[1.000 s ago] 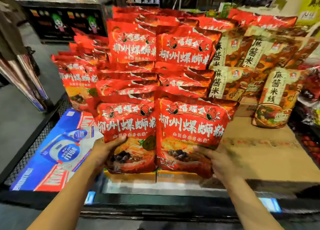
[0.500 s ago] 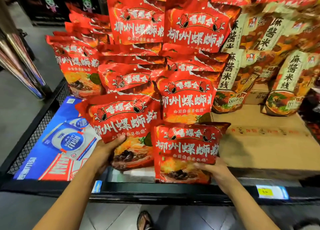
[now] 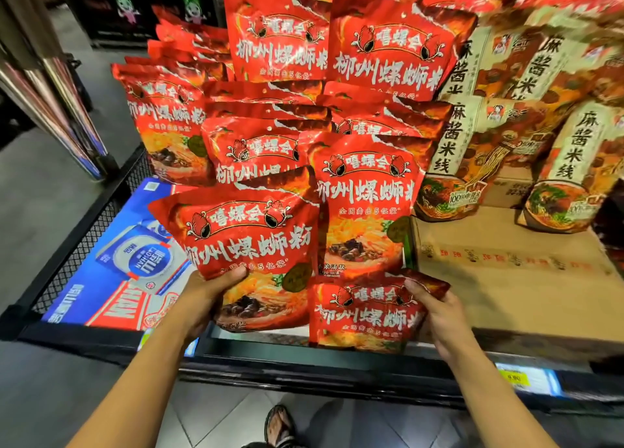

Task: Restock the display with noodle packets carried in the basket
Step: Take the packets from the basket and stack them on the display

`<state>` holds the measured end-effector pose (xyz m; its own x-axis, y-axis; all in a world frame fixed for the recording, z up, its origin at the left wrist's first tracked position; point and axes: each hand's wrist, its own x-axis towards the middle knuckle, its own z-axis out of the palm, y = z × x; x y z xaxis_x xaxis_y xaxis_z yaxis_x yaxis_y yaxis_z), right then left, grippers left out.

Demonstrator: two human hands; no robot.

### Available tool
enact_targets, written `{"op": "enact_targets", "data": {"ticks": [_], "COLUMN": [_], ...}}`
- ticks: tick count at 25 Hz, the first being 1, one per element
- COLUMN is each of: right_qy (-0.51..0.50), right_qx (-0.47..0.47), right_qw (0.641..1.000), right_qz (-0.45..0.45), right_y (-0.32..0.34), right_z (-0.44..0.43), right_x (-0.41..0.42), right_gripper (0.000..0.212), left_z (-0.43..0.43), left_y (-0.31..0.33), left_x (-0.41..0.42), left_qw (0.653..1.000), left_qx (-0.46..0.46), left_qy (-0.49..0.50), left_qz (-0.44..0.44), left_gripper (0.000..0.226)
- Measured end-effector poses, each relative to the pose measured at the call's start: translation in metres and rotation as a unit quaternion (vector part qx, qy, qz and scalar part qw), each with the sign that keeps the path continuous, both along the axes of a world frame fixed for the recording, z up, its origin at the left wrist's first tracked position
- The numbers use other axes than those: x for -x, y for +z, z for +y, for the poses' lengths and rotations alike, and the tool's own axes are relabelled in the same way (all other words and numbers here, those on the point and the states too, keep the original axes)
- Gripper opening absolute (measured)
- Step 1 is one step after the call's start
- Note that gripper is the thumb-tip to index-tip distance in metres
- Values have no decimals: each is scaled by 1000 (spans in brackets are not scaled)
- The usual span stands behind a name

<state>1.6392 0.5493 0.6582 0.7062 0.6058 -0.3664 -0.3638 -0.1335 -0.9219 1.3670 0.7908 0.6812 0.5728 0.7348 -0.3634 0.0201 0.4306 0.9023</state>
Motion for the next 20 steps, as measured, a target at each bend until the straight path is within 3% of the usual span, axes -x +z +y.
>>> {"op": "enact_targets", "data": {"ticks": [4,11,17,20], "right_qy": [1,-5,-11,-16], "right_qx": [0,-5,4,4], "right_qw": [1000,1000,1000,1000], "right_qz": [-5,6,4,2], "right_y": [-3,-2,-1,1], "right_z": [-1,-1,-2,1], "right_x": [-1,0,4,6], "right_gripper": [86,94,101,99], "left_z": [-12,2,4,5], "left_y": [4,-4,-7,-19], "left_x": [8,2,-10,-1], "left_qw": [999,998,994,989], "left_qx": [-28,-17,-30,-3], "left_qy": [-15,-8,-57,-68], "left_qz": [3,58,93,128], "left_gripper": [105,105,74,97]}}
